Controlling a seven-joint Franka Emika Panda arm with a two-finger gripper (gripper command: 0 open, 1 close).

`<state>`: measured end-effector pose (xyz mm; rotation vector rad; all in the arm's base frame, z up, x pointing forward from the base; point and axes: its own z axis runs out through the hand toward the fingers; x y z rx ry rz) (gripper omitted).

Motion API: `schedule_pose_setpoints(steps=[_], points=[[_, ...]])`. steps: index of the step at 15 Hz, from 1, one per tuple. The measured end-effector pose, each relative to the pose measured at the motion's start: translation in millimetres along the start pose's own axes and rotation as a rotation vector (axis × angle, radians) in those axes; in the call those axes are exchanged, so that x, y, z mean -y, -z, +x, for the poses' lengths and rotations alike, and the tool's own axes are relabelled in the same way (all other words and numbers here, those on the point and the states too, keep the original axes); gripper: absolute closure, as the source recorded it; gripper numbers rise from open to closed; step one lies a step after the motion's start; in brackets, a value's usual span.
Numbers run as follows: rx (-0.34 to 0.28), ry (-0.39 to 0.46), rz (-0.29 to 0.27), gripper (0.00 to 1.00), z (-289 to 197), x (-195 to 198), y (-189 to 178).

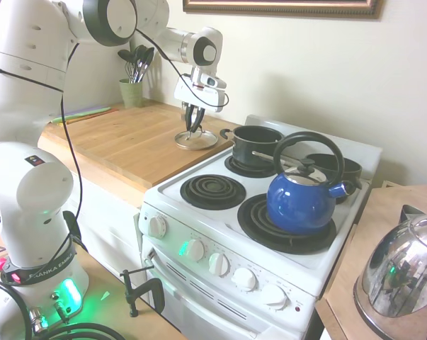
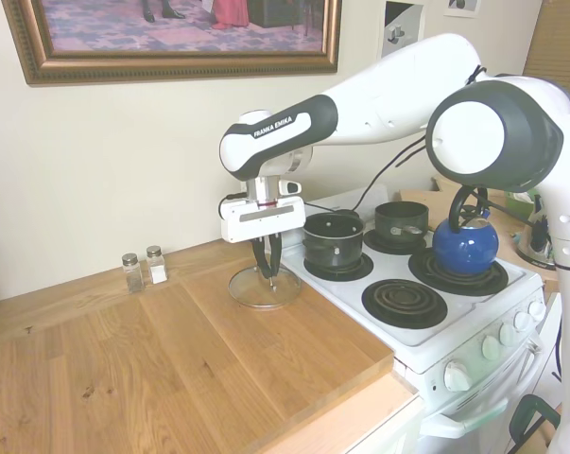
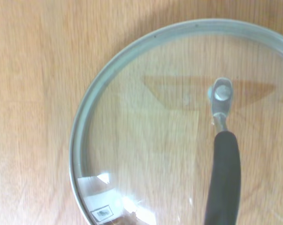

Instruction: Uncover the lid of the pot

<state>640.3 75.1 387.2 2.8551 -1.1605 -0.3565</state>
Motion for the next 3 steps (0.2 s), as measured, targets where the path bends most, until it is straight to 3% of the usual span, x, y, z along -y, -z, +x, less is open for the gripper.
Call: schedule_pose_setpoints(steps=[3], points=[[-0.012,0.005,0.004,0.00,-1.7,-0.3,7.0]])
